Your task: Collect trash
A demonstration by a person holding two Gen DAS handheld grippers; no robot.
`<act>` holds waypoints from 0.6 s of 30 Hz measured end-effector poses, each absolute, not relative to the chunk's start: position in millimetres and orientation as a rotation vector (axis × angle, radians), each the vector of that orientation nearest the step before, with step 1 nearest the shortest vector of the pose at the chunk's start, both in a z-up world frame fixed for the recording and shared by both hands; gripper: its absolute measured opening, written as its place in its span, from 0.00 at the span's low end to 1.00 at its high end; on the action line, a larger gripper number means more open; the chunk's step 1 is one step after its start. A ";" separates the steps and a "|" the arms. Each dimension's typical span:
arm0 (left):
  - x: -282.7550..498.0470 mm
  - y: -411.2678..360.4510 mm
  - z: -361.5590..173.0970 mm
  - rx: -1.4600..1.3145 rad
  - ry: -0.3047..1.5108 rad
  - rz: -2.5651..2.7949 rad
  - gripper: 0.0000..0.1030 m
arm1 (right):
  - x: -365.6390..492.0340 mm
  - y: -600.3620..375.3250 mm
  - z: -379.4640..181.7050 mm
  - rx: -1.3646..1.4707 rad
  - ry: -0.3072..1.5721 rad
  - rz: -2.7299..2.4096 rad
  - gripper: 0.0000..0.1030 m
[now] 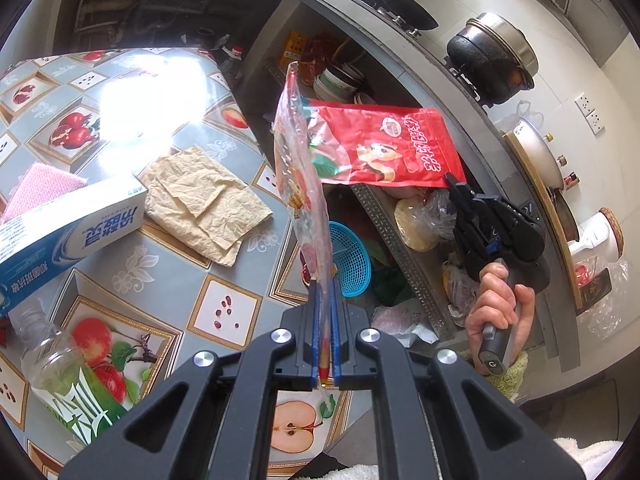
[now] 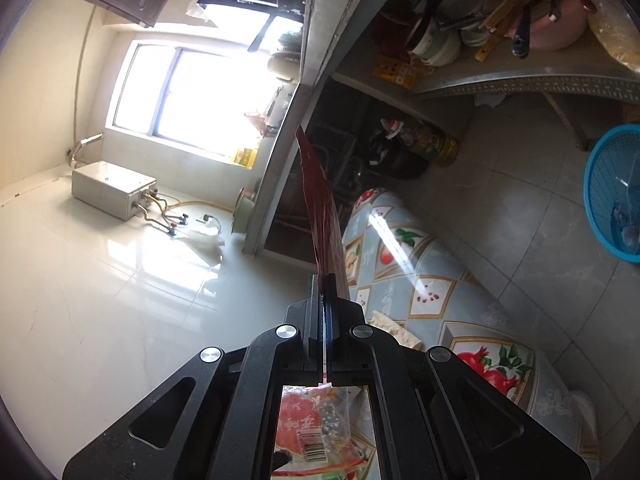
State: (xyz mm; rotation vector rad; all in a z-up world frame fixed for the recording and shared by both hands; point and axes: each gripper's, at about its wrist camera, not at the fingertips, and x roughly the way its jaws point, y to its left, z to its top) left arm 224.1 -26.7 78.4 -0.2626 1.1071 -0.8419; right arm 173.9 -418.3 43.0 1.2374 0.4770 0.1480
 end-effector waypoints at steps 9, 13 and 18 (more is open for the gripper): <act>232.6 -69.8 84.9 -0.183 1.117 -0.873 0.04 | 140.8 -455.5 16.6 1.311 0.438 0.063 0.00; 236.5 -89.3 85.1 -0.157 1.125 -0.880 0.04 | 122.9 -469.2 -0.8 1.340 0.433 0.007 0.00; 241.1 -117.9 85.7 -0.116 1.151 -0.897 0.04 | 92.6 -493.0 -24.3 1.380 0.418 -0.098 0.00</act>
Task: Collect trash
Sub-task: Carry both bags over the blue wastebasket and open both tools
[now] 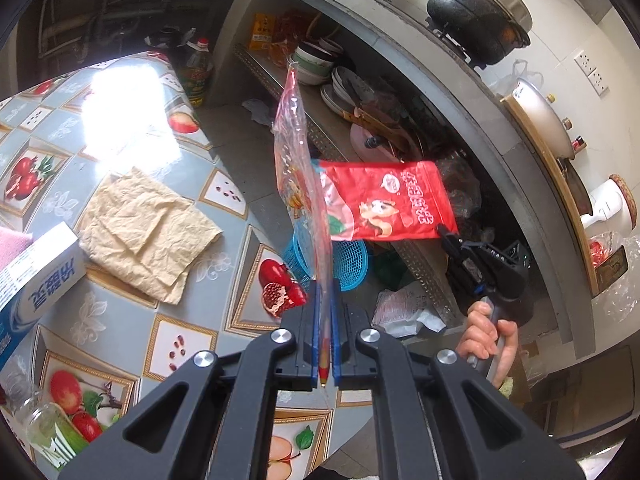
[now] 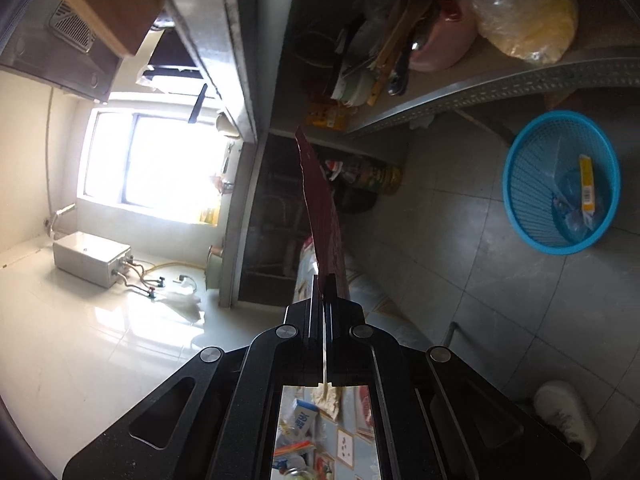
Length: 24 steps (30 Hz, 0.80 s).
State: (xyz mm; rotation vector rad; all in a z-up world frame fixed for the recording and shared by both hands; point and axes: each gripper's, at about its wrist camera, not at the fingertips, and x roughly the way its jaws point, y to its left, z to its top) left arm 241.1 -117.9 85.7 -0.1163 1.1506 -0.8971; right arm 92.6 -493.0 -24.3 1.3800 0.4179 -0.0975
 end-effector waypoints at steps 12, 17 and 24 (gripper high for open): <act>268.8 -256.0 60.5 0.097 1.264 -0.954 0.04 | 16.7 -549.6 -94.7 1.467 0.376 -0.429 0.00; 273.0 -334.5 15.8 0.208 1.348 -0.972 0.04 | 6.7 -558.7 -141.5 1.545 0.398 -0.515 0.00; 280.9 -424.1 -68.0 0.327 1.499 -0.957 0.04 | 10.6 -567.5 -206.8 1.654 0.432 -0.634 0.00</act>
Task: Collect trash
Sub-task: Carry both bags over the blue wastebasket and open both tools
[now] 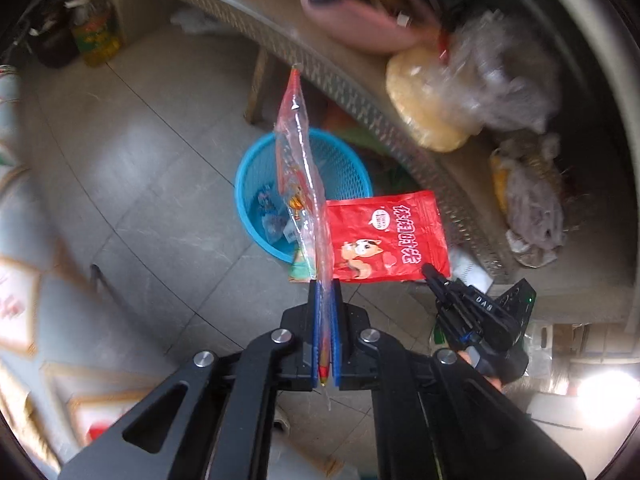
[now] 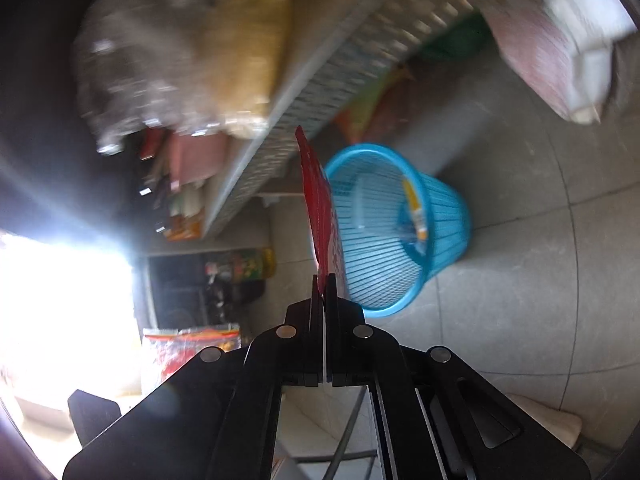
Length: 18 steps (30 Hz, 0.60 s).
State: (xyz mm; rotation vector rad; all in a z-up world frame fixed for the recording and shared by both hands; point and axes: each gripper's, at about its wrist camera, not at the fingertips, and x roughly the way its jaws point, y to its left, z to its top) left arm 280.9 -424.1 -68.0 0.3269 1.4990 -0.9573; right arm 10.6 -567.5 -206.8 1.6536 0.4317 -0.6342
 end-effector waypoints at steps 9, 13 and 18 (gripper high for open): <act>304.5 -494.5 -147.6 0.364 1.635 -0.846 0.04 | 39.5 -578.3 -252.7 1.698 0.448 -0.740 0.02; 314.5 -510.9 -161.9 0.331 1.642 -0.801 0.36 | 58.7 -585.2 -268.0 1.647 0.512 -0.756 0.29; 320.9 -504.6 -158.1 0.314 1.636 -0.786 0.44 | 58.6 -581.3 -261.4 1.554 0.553 -0.782 0.40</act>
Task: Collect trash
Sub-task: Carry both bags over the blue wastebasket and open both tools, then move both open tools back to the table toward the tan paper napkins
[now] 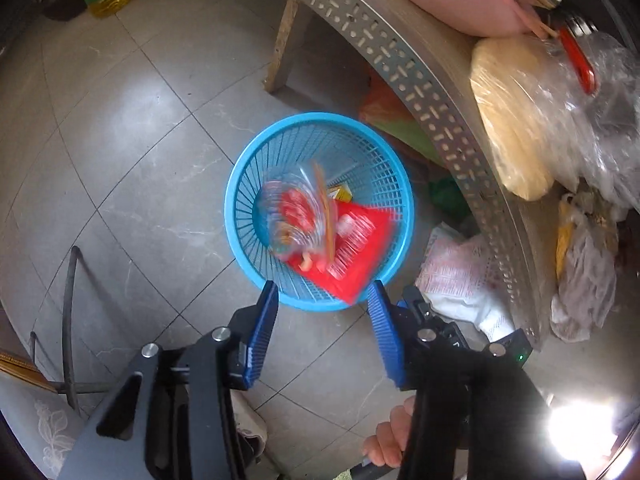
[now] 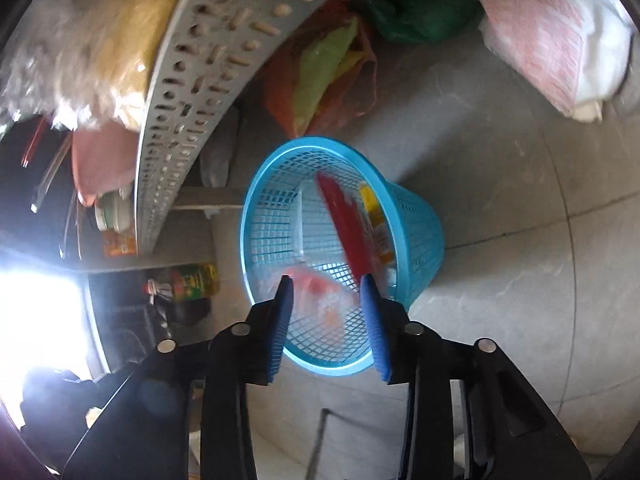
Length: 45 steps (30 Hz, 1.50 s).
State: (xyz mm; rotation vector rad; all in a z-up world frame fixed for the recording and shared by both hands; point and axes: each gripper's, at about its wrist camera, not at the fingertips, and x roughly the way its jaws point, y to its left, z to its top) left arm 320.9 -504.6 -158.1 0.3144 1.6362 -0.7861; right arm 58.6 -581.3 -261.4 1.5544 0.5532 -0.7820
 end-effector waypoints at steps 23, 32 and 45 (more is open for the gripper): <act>284.6 -247.3 90.7 0.259 1.135 -0.931 0.74 | 10.8 -476.7 -109.2 0.902 0.771 -0.618 0.65; 229.6 -83.0 130.5 0.071 0.982 -0.757 0.85 | 29.9 -430.6 -9.9 0.634 0.695 -0.533 0.79; 159.5 61.4 90.7 0.001 1.040 -0.499 0.91 | 84.6 -331.9 35.0 0.372 0.756 -0.328 0.92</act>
